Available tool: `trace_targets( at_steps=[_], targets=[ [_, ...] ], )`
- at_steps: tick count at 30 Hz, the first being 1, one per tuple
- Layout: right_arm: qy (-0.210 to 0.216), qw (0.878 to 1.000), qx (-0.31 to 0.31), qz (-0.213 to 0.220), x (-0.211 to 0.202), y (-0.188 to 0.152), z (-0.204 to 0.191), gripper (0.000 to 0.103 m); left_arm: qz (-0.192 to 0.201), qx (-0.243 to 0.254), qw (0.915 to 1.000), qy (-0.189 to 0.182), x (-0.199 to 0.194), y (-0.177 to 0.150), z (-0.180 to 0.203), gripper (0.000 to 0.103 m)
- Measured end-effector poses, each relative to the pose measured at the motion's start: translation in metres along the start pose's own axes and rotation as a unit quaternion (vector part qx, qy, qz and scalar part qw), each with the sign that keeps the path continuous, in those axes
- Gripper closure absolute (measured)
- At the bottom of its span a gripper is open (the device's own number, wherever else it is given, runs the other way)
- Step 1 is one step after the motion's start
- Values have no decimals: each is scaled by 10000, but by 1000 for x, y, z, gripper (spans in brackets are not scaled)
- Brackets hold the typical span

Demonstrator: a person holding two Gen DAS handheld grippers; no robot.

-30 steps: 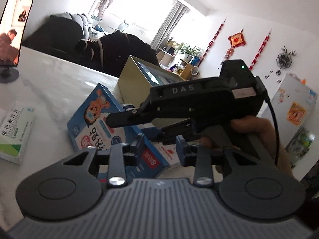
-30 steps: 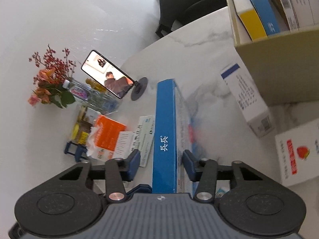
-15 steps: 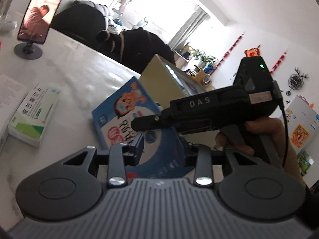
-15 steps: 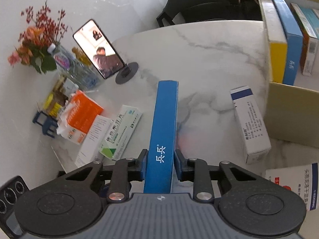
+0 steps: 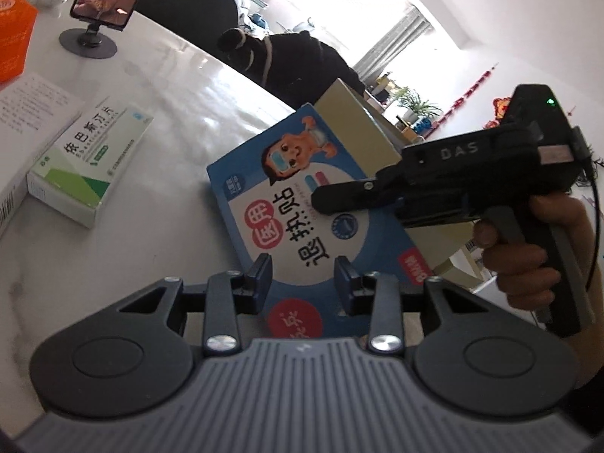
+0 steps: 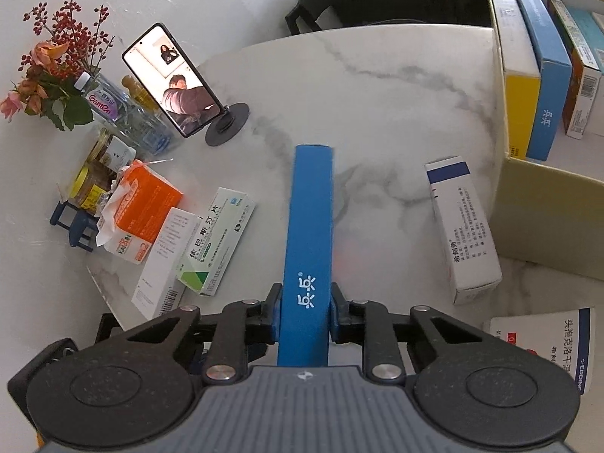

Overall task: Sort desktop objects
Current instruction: 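Carry the blue box with the right tool over the deep box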

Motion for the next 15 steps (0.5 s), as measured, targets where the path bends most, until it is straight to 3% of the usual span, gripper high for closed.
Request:
trace_targets(
  at_steps=[7, 15],
  targets=[
    [148, 9997, 115, 155, -2, 5, 5, 78, -14, -124, 9999, 72, 1, 2, -5, 67],
    [346, 9969, 280, 652, -38, 22, 22, 78, -66, -47, 9999, 94, 12, 12, -2, 65]
  ],
)
Point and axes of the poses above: each gripper's, at about its wrist camera, not at the fingertips, and x roughly the way its jaws point, z to its right, y to its top, the point moved 5 cm from there along x, roughly the way its jaws point, and after that the axes turned 2 degrees about -y, right-handed, at the moved point
